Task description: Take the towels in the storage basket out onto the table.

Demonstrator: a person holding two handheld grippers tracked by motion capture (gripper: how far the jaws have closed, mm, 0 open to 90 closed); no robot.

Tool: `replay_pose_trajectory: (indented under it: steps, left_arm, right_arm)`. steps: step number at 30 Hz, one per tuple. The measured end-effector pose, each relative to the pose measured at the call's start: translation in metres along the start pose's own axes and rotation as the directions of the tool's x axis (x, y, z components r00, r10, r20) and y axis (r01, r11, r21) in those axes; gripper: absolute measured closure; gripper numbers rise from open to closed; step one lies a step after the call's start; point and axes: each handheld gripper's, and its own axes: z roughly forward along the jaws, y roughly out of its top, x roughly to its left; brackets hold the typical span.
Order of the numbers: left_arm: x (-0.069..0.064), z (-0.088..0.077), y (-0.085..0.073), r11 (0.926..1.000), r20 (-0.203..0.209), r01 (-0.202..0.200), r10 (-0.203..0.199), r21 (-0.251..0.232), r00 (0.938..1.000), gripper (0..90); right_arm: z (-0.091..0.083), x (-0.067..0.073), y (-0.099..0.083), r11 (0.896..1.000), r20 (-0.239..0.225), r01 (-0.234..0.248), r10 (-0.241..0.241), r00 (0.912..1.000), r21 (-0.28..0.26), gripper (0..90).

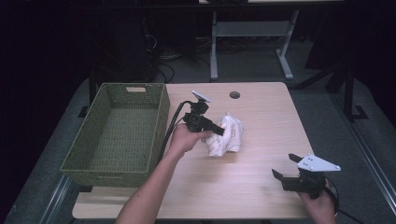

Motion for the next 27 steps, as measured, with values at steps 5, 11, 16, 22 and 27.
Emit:
replay_pose_trajectory:
  steps: [5, 11, 16, 22, 27]
  left_arm:
    - [0.003, 0.011, -0.002, 0.9998, 0.003, 0.018, -0.018, 0.002, 0.9998, 70.9]
    - [0.004, 0.029, -0.006, 0.9996, 0.012, 0.029, -0.029, 0.004, 0.9995, 68.9]
    - [0.007, 0.036, -0.008, 0.9987, 0.013, 0.049, -0.049, 0.012, 0.9987, 64.0]
    - [0.004, 0.037, -0.01, 0.9996, -0.006, 0.026, -0.026, 0.008, 0.9996, 53.7]
    - [0.006, 0.029, -0.011, 0.9996, -0.001, 0.022, -0.022, -0.018, 0.9998, 45.5]
  right_arm:
    - [0.0, 0.0, 0.0, 1.0, -0.002, 0.0, 0.0, 1.0, 0.001, 14.4]
    - [0.0, 0.001, 0.0, 1.0, -0.003, -0.001, 0.001, 1.0, 0.002, 14.4]
    - [-0.001, 0.001, 0.0, 1.0, -0.005, -0.002, 0.002, 1.0, 0.002, 14.4]
    - [0.0, 0.002, 0.001, 1.0, -0.007, -0.003, 0.003, 1.0, 0.004, 14.4]
    - [0.0, 0.002, 0.0, 1.0, -0.006, -0.004, 0.004, 1.0, 0.004, 14.4]
